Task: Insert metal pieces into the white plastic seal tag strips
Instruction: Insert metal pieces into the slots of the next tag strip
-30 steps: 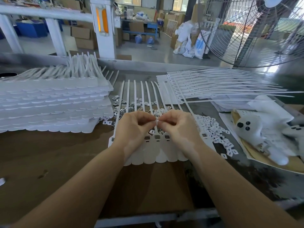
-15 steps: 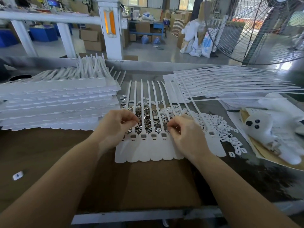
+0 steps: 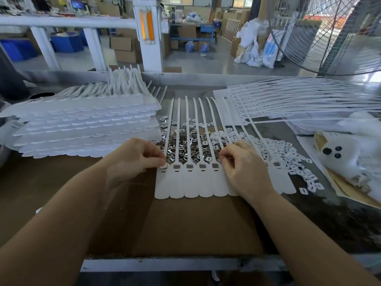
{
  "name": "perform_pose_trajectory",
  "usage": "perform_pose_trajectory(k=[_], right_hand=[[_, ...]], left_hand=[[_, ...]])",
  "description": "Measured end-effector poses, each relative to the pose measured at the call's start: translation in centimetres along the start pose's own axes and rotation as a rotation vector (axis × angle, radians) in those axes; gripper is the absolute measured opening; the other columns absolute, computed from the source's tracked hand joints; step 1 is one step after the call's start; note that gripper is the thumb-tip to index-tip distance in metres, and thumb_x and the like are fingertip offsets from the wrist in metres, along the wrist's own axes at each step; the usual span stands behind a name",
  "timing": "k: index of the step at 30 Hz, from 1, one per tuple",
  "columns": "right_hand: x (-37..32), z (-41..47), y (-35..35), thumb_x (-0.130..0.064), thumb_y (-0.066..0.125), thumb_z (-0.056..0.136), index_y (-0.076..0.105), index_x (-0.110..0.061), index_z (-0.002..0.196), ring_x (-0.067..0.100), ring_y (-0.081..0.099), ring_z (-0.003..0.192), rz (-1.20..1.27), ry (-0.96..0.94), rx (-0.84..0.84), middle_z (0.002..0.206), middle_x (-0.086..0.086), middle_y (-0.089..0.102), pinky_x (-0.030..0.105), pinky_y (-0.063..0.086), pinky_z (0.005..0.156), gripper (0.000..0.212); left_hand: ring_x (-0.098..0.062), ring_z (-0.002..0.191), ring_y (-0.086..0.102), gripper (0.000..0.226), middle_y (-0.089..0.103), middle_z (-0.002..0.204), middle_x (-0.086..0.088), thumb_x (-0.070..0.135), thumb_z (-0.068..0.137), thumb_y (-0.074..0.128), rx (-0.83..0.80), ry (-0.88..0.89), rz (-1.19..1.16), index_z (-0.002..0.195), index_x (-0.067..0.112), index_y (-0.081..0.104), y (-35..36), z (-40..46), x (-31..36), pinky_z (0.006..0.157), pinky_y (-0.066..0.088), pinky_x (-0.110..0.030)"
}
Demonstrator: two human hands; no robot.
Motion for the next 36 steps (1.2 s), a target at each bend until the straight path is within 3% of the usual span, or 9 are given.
perform_pose_trajectory(k=[3, 13, 19, 27, 31, 34, 36], right_hand=[[-0.1, 0.0, 0.0, -0.012, 0.061, 0.086, 0.066, -0.011, 0.084, 0.013, 0.048, 0.081, -0.004, -0.002, -0.005, 0.084, -0.005, 0.052, 0.036, 0.044, 0.081, 0.006], [-0.1, -0.1, 0.1, -0.013, 0.059, 0.087, 0.066, -0.01, 0.085, 0.018, 0.052, 0.084, -0.023, 0.003, -0.021, 0.087, 0.001, 0.058, 0.031, 0.042, 0.08, 0.008], [-0.1, -0.1, 0.2, -0.014, 0.059, 0.088, 0.066, -0.01, 0.087, 0.018, 0.052, 0.085, -0.036, 0.002, -0.032, 0.088, 0.002, 0.057, 0.033, 0.042, 0.082, 0.009], [-0.1, 0.0, 0.2, -0.015, 0.059, 0.088, 0.066, -0.01, 0.087, 0.018, 0.052, 0.085, -0.033, 0.012, -0.039, 0.087, 0.0, 0.056, 0.032, 0.042, 0.081, 0.009], [-0.1, 0.0, 0.2, -0.015, 0.059, 0.088, 0.066, -0.01, 0.087, 0.013, 0.048, 0.083, -0.025, 0.02, -0.036, 0.085, -0.005, 0.051, 0.032, 0.042, 0.082, 0.008], [0.1, 0.1, 0.2, -0.013, 0.061, 0.087, 0.067, -0.01, 0.086, 0.012, 0.048, 0.082, 0.022, 0.042, -0.043, 0.084, -0.005, 0.051, 0.032, 0.042, 0.082, 0.007], [0.4, 0.0, -0.2, -0.01, 0.061, 0.086, 0.068, -0.009, 0.087, 0.015, 0.051, 0.084, 0.063, 0.067, -0.011, 0.087, -0.003, 0.053, 0.032, 0.043, 0.083, 0.007]], left_hand=[[-0.008, 0.072, 0.056, 0.004, 0.07, 0.088, -0.004, 0.016, 0.084, 0.067, 0.006, 0.002, 0.028, 0.085, 0.017, 0.071, 0.1, 0.2, 0.0, 0.057, 0.042, -0.012], [-0.006, 0.068, 0.056, 0.014, 0.071, 0.082, 0.0, 0.016, 0.081, 0.07, -0.015, 0.017, 0.063, 0.073, 0.028, 0.071, 0.1, 0.6, 0.1, 0.049, 0.043, -0.007], [0.003, 0.053, 0.055, 0.008, 0.069, 0.073, -0.003, 0.014, 0.076, 0.074, -0.049, -0.01, 0.039, 0.074, 0.021, 0.071, 0.3, 1.0, -0.3, 0.048, 0.043, -0.009], [-0.001, 0.048, 0.055, 0.017, 0.062, 0.057, 0.006, 0.012, 0.071, 0.079, -0.045, -0.076, 0.008, 0.078, 0.011, 0.063, 0.3, 1.3, -0.9, 0.044, 0.042, -0.014], [-0.008, 0.05, 0.053, 0.016, 0.062, 0.061, -0.002, 0.011, 0.072, 0.078, -0.056, -0.085, 0.039, 0.078, 0.011, 0.063, 0.6, 1.5, -0.6, 0.042, 0.04, -0.014], [-0.005, 0.052, 0.055, 0.016, 0.063, 0.062, 0.001, 0.012, 0.071, 0.079, -0.023, -0.055, 0.028, 0.077, 0.012, 0.064, 0.4, 1.2, -0.6, 0.047, 0.042, -0.013], [-0.006, 0.062, 0.059, 0.015, 0.067, 0.07, 0.001, 0.017, 0.072, 0.078, 0.006, -0.026, 0.026, 0.079, 0.014, 0.066, 0.1, 0.9, -0.7, 0.058, 0.045, -0.015]])
Point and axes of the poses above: each hand's wrist, its own z-axis towards the middle knuckle, its own y-axis out of the palm, x = y × z, the point moved 10 cm from there along z, towards the middle knuckle
